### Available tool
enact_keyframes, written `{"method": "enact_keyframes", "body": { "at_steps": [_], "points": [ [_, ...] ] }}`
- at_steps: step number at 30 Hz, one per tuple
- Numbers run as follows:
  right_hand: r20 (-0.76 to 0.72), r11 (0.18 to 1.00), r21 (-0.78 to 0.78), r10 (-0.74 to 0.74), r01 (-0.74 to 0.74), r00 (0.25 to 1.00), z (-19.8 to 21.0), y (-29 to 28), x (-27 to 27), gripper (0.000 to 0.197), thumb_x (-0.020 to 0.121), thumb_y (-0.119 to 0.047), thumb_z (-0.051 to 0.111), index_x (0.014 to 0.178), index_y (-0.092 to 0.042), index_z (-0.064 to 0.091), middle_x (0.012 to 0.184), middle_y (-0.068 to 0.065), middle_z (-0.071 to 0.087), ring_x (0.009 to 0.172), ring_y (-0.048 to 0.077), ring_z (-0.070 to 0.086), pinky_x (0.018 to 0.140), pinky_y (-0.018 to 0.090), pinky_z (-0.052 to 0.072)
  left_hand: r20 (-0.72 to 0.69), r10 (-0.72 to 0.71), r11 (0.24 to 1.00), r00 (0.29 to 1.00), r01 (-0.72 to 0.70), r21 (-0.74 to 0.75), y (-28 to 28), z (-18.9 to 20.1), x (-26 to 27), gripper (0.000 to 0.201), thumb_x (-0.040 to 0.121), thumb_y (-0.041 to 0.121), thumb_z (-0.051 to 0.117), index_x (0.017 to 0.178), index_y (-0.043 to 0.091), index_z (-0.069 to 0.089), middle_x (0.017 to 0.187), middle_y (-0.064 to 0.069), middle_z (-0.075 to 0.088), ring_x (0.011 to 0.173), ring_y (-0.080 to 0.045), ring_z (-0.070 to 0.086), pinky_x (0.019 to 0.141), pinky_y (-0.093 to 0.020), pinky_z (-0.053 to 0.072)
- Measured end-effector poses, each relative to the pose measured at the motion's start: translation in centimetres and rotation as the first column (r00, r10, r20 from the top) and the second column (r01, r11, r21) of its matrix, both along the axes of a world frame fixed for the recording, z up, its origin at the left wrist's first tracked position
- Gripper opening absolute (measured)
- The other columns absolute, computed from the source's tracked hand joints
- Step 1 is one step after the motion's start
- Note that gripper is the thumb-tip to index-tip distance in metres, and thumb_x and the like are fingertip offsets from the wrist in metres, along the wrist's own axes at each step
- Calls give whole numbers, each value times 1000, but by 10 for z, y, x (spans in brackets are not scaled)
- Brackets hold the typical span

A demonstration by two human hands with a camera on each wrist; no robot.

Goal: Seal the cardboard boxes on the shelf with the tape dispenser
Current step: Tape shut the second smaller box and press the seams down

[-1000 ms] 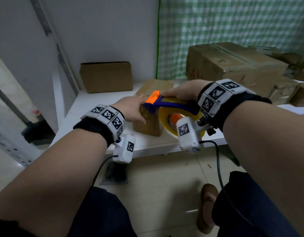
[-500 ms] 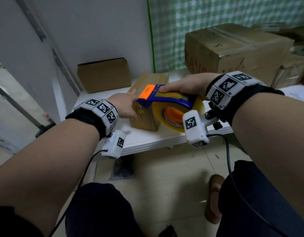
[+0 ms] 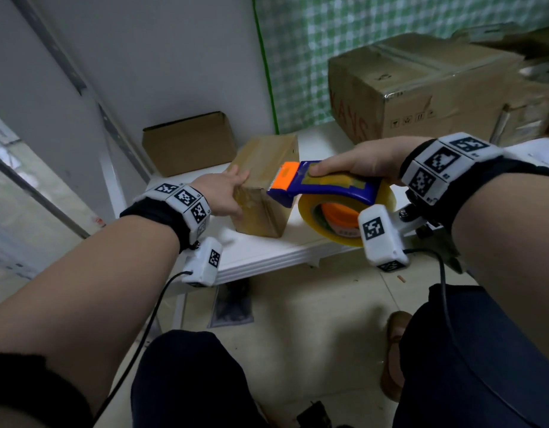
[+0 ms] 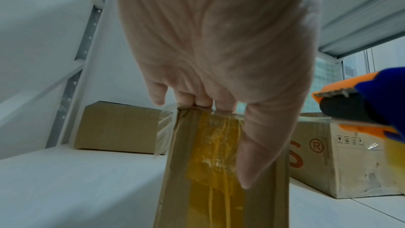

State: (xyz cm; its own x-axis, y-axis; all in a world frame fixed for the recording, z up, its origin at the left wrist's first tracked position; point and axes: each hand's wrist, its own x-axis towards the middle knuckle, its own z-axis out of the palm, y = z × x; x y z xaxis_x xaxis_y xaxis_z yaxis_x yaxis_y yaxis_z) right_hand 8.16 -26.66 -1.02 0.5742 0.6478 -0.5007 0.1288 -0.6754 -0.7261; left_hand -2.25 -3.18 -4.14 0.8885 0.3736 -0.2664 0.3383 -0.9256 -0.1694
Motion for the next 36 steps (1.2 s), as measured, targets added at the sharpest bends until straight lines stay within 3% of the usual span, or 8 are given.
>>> {"method": "enact_keyframes", "body": {
  "at_steps": [7,14,23,26,28,30,33,36],
  "points": [
    [-2,998,59,-12,12,1000,-10,-2,3,45,76,-54,67,95,-13,67,82,9,72,68,21,65,69,30,52,-21,44,999,999,-45,-11,-3,2,1,100,81,34,68,151,27,-3,159,-4,-8,142,-20,24,110,-30,31],
    [-36,1000,0,-24,24,999,-13,-19,10,46,76,-56,65,91,-12,67,72,7,70,62,20,63,66,28,50,-52,54,998,997,-55,-18,-4,2,3,98,81,32,66,151,27,-2,159,-3,-9,141,-20,26,108,-30,33],
    [-14,999,-37,-41,40,999,-30,1,0,41,79,-53,65,80,-12,62,63,6,66,57,20,59,60,27,48,-12,253,852,967,-229,-471,-12,16,10,67,97,36,43,152,16,11,159,-5,-7,146,-16,-5,116,-30,0],
    [1,999,-28,-33,33,999,-34,9,-4,40,82,-52,63,80,-12,61,65,7,65,55,19,59,58,25,48,51,231,938,972,-208,-278,-18,12,15,68,95,54,36,148,12,28,157,-11,17,144,-23,18,113,-30,17],
    [4,999,-22,-27,27,1000,-33,13,-5,37,85,-49,61,76,-13,59,50,3,63,41,15,57,46,17,46,37,166,984,986,-163,-77,-24,9,20,74,92,63,30,136,6,47,142,-19,42,128,-29,43,95,-31,36],
    [-25,1000,-7,-18,18,1000,-32,15,-6,37,88,-45,59,73,-12,56,40,1,59,30,11,53,36,12,42,32,127,992,991,-128,11,-28,4,26,73,90,67,29,110,4,60,119,-19,58,103,-30,54,75,-29,38],
    [-50,1000,-8,-5,4,999,-31,18,-4,37,90,-44,56,73,-11,55,38,1,57,28,11,52,33,12,41,60,94,992,994,-98,74,-28,0,33,61,91,65,33,83,9,57,93,-13,60,83,-26,52,67,-28,35],
    [-56,999,-31,-9,7,998,-32,22,-2,37,87,-48,59,75,-12,58,43,1,60,36,14,55,44,18,44,70,67,991,995,-75,110,-27,1,36,57,89,61,40,69,9,53,78,-10,54,77,-26,51,60,-28,33]
  ]
}}
